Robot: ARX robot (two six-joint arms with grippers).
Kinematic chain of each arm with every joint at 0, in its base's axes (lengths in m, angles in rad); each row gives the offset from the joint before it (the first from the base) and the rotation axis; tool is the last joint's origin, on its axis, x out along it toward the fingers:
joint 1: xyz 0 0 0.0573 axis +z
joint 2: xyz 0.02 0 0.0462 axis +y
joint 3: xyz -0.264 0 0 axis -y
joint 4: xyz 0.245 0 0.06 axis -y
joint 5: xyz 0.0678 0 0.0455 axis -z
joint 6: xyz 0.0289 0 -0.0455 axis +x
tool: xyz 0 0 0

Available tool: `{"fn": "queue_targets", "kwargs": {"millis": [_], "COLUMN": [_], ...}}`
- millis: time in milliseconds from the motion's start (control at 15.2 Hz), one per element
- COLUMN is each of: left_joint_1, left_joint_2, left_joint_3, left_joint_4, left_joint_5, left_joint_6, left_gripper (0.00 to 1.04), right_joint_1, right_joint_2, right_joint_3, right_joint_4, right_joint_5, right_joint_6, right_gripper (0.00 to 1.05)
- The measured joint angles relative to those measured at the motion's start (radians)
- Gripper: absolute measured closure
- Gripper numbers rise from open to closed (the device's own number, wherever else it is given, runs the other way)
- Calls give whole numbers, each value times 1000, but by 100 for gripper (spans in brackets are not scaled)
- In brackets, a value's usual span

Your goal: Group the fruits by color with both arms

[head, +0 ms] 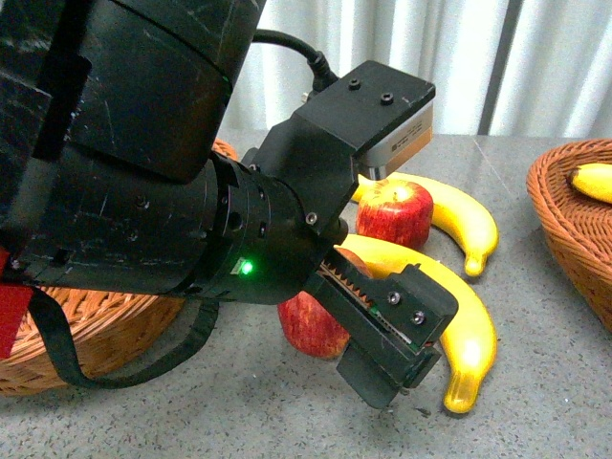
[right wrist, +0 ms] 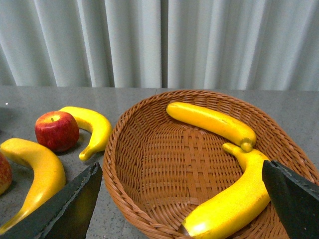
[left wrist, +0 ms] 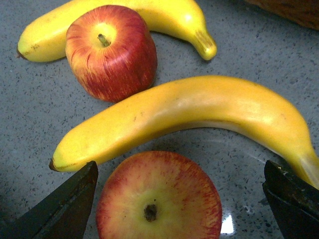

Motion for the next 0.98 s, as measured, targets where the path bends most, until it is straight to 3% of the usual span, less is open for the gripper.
{"fn": "queue_targets", "kwargs": {"millis": [393,590,852,984], "left_joint_1": [24,35,79,166], "left_joint_2": [69,76,-39,-169], "left_joint_3": [19,31,50,64], "left_joint_4": [11,-1,-12,11], "left_joint_5": [9,15,-36,-87], "left_joint_6": [49,56,-23,-159], "left_gripper": [7,34,39,39], "right_joint_1": [0,0,0,0], "right_joint_2": [0,0,0,0], "right_joint_3": [0,0,0,0], "right_joint_4": [0,0,0,0], "right_joint_5": [0,0,0,0], "right_joint_6": [0,0,0,0], "right_gripper": [7,7,7,7]}}
